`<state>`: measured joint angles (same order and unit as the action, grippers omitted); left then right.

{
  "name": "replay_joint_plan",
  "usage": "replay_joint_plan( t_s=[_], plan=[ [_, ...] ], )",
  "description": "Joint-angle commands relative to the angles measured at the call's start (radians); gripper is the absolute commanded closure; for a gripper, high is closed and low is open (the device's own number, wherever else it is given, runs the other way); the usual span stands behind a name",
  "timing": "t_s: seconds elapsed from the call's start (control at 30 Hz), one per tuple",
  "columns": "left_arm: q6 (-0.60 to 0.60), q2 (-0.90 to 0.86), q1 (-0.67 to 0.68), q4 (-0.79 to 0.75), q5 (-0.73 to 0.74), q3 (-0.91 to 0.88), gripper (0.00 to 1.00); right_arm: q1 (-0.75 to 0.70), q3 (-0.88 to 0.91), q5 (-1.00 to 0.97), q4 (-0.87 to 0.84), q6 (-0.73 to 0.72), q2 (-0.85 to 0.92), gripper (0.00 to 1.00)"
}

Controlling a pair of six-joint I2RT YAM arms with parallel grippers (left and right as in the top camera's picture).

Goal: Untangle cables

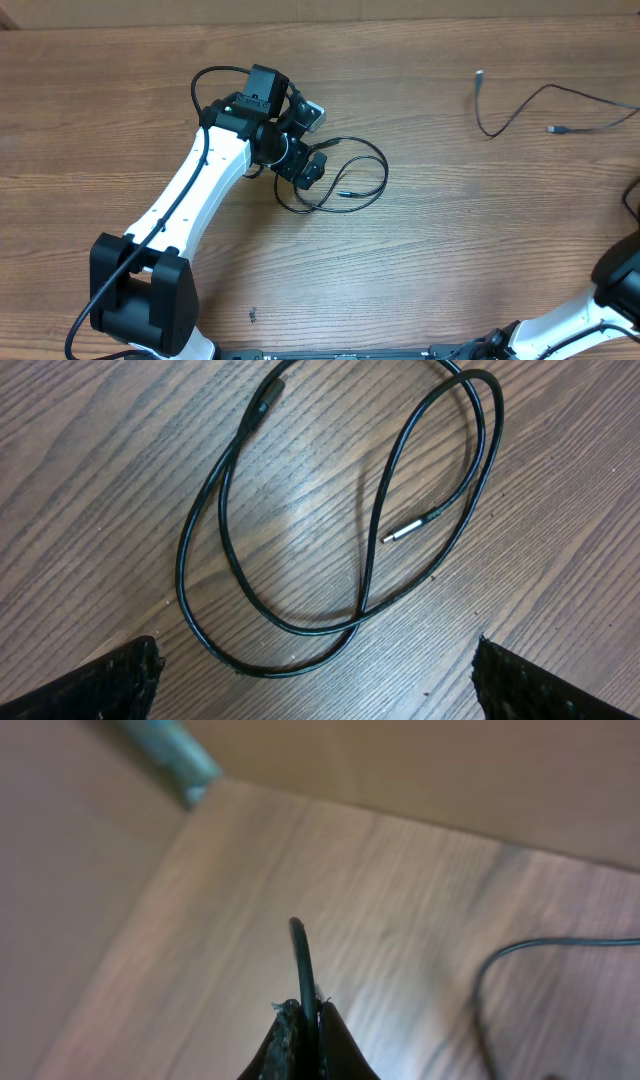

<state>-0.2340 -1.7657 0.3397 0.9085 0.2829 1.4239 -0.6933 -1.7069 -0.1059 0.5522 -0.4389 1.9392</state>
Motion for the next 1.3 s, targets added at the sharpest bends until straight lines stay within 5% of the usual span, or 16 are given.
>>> replay_joint_plan(
  t_s=[0.0,0.27,0.3,0.4,0.7,0.97,1.27],
  plan=[
    [0.018,0.006,0.001,-0.001,-0.003,0.004,0.01,-0.060,0.000,-0.039,-0.038,0.029,0.059,0.96],
    [0.018,0.006,0.001,-0.001,-0.003,0.004,0.00,-0.179,0.000,-0.030,-0.088,0.027,0.130,0.94],
    [0.018,0.006,0.001,-0.001,-0.003,0.004,0.01,-0.185,0.000,-0.026,-0.087,0.024,0.134,0.85],
    [0.018,0.006,0.001,-0.001,-0.003,0.004,0.00,-0.192,0.000,0.013,-0.087,0.025,0.138,0.00],
    [0.018,0.006,0.001,-0.001,-0.002,0.004,0.00,-0.192,-0.001,0.159,-0.046,0.022,0.137,0.00],
    [0.018,0.006,0.001,-0.001,-0.003,0.004,0.00,-0.188,-0.002,0.591,0.004,0.079,0.086,0.00],
    [0.018,0.006,0.001,-0.001,-0.003,0.004,0.00,-0.042,-0.003,0.576,0.195,0.209,-0.134,0.00]
  ],
)
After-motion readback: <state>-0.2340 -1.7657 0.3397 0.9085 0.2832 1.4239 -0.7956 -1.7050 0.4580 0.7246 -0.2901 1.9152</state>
